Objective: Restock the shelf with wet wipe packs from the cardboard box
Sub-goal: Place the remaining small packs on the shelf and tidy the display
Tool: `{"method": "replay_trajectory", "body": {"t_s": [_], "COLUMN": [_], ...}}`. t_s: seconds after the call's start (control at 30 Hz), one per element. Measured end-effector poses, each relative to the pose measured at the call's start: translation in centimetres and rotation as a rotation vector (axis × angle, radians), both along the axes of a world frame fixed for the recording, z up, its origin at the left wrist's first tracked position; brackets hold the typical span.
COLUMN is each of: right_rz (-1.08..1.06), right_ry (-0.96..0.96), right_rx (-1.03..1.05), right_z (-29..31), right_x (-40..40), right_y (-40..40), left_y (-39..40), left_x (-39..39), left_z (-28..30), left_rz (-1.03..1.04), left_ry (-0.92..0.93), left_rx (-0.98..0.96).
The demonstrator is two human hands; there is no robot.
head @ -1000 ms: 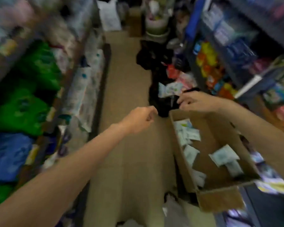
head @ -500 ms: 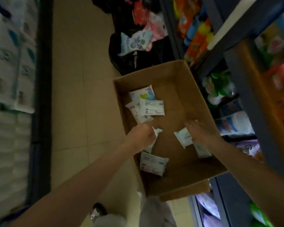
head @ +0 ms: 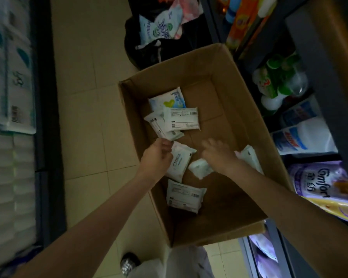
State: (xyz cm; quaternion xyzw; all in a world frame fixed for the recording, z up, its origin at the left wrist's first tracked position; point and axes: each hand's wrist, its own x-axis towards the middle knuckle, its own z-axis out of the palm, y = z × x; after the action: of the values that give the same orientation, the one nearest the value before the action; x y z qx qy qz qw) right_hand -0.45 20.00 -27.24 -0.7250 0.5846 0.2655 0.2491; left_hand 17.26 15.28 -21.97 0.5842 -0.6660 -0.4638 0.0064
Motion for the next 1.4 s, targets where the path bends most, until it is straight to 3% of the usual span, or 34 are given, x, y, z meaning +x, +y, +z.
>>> {"method": "replay_trajectory", "body": {"t_s": [0.13,0.23,0.33,0.43,0.53,0.73,0.83,1.0,1.1,1.4], "right_rz": [0.078,0.222,0.141,-0.029,-0.266,-0.649,-0.805,-1.274,-1.412,-1.216], "right_ry": [-0.202,-0.169,-0.207,-0.186,-0.357,-0.900,-1.038,-1.347,-1.329,-1.170], "right_rx": [-0.104,-0.043,0.007,0.120,0.184,0.285,0.280,0.137,0.129,0.331], "right_z": [-2.5,-6.0,-7.5,-5.3,-1.9,8.7,11.2,12.5,13.3,14.3], "right_x": [4.5,6.9,6.9,5.6,3.0,0.1,-0.8,-2.6,-2.6,2.2], "right_y": [-2.9,-3.2,-2.8,-2.6,-2.5,-4.0,-3.9,-3.2,-3.0,-3.8], "left_y": [-0.7,-1.3,-1.7,-1.3,-0.6,-1.5,-2.4,-4.0,-4.3,-3.6], "left_x": [1.2,2.3,3.2,4.1,3.9,1.6,2.4,4.0,5.0,5.1], "left_z": [0.7,0.7,0.8,0.5,0.5,2.9,4.0,6.1,7.0,8.6], "left_rz": [0.058,0.046,0.059,0.057,0.035,0.545,0.442,0.430,0.405,0.368], "left_ry": [0.064,0.053,0.067,0.074,0.090,0.511,0.564,0.548,0.538,0.520], "left_rx": [-0.077,-0.123,-0.166,-0.156,-0.049,0.702,0.701,0.580,0.570,0.713]}}
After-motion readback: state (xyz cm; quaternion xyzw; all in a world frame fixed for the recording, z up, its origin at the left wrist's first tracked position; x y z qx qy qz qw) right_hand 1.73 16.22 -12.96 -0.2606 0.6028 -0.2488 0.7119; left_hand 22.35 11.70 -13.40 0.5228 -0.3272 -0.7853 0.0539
